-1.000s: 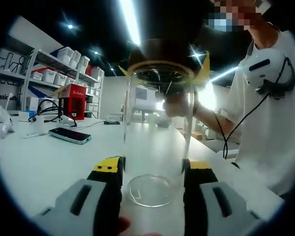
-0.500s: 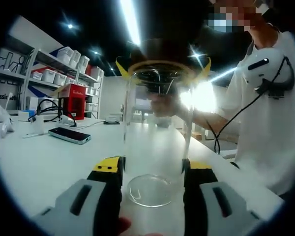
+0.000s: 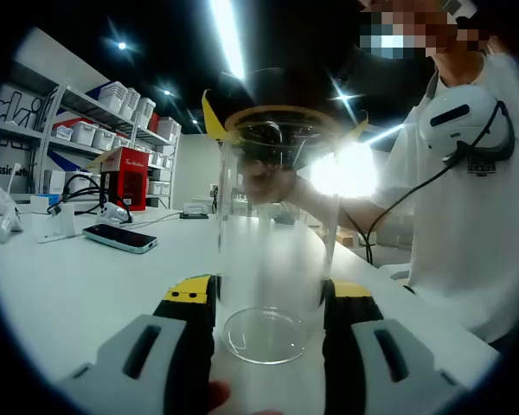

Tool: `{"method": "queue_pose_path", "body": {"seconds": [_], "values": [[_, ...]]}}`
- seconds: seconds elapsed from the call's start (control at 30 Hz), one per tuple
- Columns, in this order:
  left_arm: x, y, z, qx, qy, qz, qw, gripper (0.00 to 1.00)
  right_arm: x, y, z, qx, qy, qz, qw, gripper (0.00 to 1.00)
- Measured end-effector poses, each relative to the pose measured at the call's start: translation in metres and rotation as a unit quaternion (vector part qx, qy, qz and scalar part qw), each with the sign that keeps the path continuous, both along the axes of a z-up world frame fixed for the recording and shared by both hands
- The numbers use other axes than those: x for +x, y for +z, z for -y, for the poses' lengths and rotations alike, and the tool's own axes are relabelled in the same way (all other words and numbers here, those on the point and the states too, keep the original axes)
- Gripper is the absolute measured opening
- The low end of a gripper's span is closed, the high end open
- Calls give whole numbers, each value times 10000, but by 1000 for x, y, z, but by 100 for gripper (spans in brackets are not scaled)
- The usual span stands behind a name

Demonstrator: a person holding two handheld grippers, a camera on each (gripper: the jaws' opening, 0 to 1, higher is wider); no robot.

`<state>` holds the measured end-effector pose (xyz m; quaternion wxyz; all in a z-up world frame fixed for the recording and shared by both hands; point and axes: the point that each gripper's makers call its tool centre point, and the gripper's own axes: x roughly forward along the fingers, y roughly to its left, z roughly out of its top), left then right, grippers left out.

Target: Clamp the coffee can twist off the lid put the lid on the table pick up the lid cover the can tighten the lid

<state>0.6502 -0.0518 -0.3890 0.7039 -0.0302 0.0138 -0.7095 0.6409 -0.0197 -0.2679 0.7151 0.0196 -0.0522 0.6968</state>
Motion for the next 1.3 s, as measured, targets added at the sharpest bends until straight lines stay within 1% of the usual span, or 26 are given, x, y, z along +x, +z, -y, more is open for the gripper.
{"method": "queue_pose_path", "body": {"seconds": [0.13, 0.3, 0.4, 0.43, 0.47, 0.5, 0.57, 0.63, 0.73, 0.77, 0.8, 0.83, 0.87, 0.9, 0.93, 0.97, 1.0, 1.03, 1.07, 1.1, 1.13, 1.17, 1.2, 1.23, 1.27, 1.3], "values": [[0, 0, 0, -2, -3, -4, 10000, 38, -2, 0, -2, -75, 267, -7, 9996, 54], [0, 0, 0, -4, -13, 7, 10000, 38, -4, -1, -3, -52, 268, -34, 9996, 55], [0, 0, 0, -6, -15, -4, 10000, 39, -4, -1, -3, 26, 160, -65, 9998, 56], [0, 0, 0, -7, -18, -6, 10000, 39, -3, 0, -3, 70, 108, -11, 9999, 58], [-1, 0, 0, -13, -27, -7, 10000, 39, 1, 1, -4, 143, -56, 29, 9999, 61], [-1, 0, 0, -14, -30, -7, 10000, 39, 1, 1, -3, 185, -104, -1, 9998, 64], [-1, 0, -1, -15, -26, -21, 10000, 39, 0, 7, 1, 372, -72, -236, 9990, 64], [-1, 0, -1, -16, -27, -24, 10000, 39, 2, 14, 8, 483, -150, -275, 9983, 65], [-1, 0, -1, -20, -33, -22, 10000, 39, 8, 34, 22, 820, -485, -396, 9947, 67], [-1, 0, -1, -22, -38, -21, 10000, 39, 12, 35, 25, 791, -682, -458, 9935, 63], [-2, 0, -1, -23, -40, -16, 10000, 39, 18, 35, 27, 694, -1017, -588, 9906, 59], [-2, 0, -1, -23, -40, -13, 10000, 39, 16, 38, 28, 647, -1178, -468, 9898, 55], [-2, 0, -1, -23, -39, -12, 10000, 39, 10, 46, 27, 743, -1306, -301, 9882, 55], [-2, 0, -1, -23, -39, -11, 10000, 39, 7, 51, 26, 770, -1511, -290, 9851, 57], [-2, 0, -1, -24, -40, -12, 10000, 39, 2, 55, 24, 729, -1675, -168, 9830, 63], [-2, 0, -1, -24, -40, -14, 10000, 39, -1, 57, 21, 605, -1870, -63, 9805, 76], [-2, 0, -1, -24, -40, -20, 10000, 39, 2, 57, 20, 382, -2279, 46, 9729, 84], [-2, 0, -1, -24, -41, -27, 10000, 39, 5, 56, 22, 184, -2647, 153, 9640, 84], [-2, 0, -1, -24, -41, -31, 10000, 39, 9, 54, 26, -3, -3024, 285, 9528, 76], [-2, 0, -1, -22, -38, -34, 10000, 39, 13, 53, 31, -83, -3399, 302, 9399, 68], [-2, 0, -1, -21, -36, -35, 10000, 39, 12, 51, 32, -179, -3627, 239, 9314, 62], [-1, 0, -1, -20, -36, -36, 10000, 39, 7, 51, 29, -134, -3638, 164, 9312, 56], [-1, 0, -1, -21, -37, -36, 10000, 39, 6, 51, 25, -62, -3574, 68, 9339, 55], [-1, 0, -1, -22, -39, -36, 10000, 39, 4, 51, 21, -55, -3524, 67, 9358, 57], [-2, 0, -1, -25, -53, -35, 10000, 39, 3, 51, 18, -63, -3494, 62, 9369, 62], [-2, 0, -1, -25, -79, -43, 10000, 39, 5, 49, 16, -126, -3477, 42, 9375, 64]]}}
